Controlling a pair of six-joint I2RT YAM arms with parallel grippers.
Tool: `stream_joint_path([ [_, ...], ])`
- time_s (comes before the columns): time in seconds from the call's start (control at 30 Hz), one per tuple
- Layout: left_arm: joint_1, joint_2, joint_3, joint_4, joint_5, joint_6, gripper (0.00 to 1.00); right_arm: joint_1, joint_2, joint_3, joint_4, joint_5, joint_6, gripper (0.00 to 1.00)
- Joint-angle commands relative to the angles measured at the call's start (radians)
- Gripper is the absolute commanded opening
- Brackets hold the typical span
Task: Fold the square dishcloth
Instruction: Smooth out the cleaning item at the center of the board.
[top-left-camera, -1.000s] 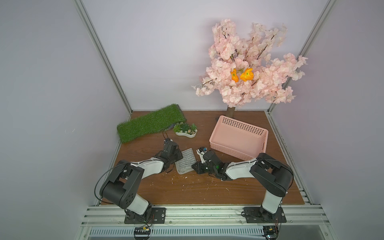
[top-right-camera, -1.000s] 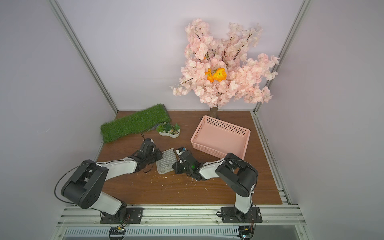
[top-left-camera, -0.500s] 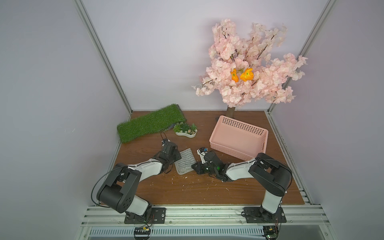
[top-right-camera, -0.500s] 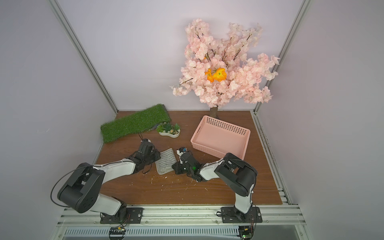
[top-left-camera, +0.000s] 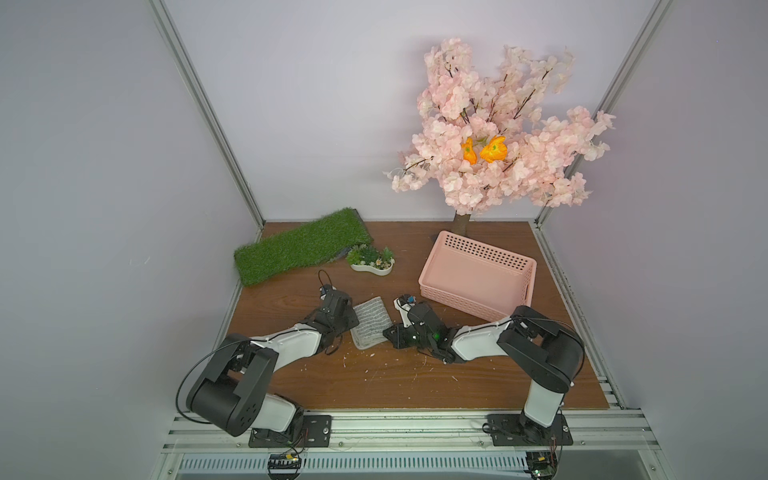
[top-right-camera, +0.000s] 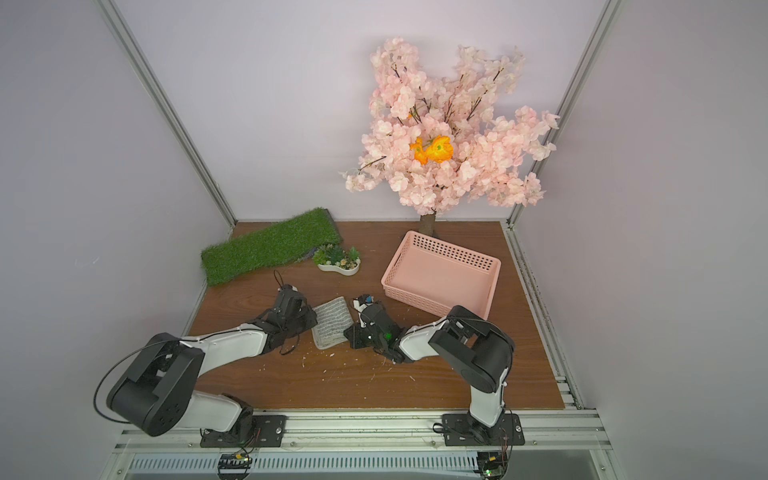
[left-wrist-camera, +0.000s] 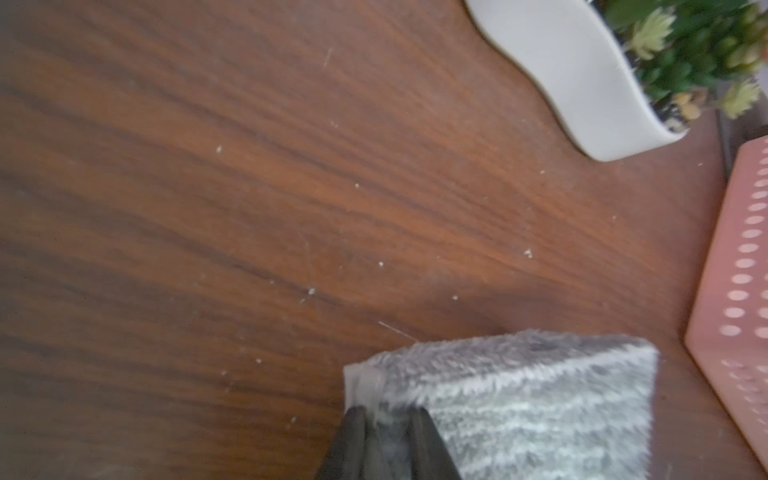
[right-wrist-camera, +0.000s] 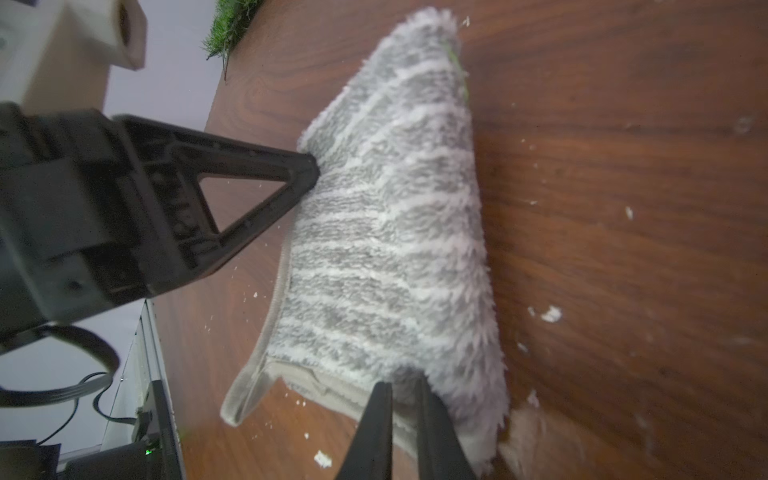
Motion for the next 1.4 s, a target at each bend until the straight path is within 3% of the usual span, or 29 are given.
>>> stream_joint_path([
  [0.0,0.011,0.041,-0.008,0.006,-0.006,-0.006,0.22,0.002,-0.006,-0.002,-0.032,0.013,-0.002,0.15],
  [0.23,0.011,0.131,0.038,0.036,-0.002,0.025,0.09,0.003,0.003,-0.022,-0.006,0.016,0.014,0.15],
  [0.6,0.012,0.191,0.115,0.054,0.037,0.056,0.10,0.003,-0.034,-0.020,-0.041,0.051,-0.007,0.16],
  [0.93,0.011,0.039,0.100,0.002,0.069,0.064,0.27,0.001,-0.136,0.089,-0.172,0.133,-0.108,0.21],
  [1.17,0.010,-0.098,0.049,-0.027,0.111,0.047,0.27,-0.020,-0.054,0.264,-0.270,0.197,-0.177,0.15],
  [1.37,-0.012,-0.125,-0.027,0.026,0.182,0.015,0.24,-0.043,0.037,0.387,-0.320,0.246,-0.207,0.12],
])
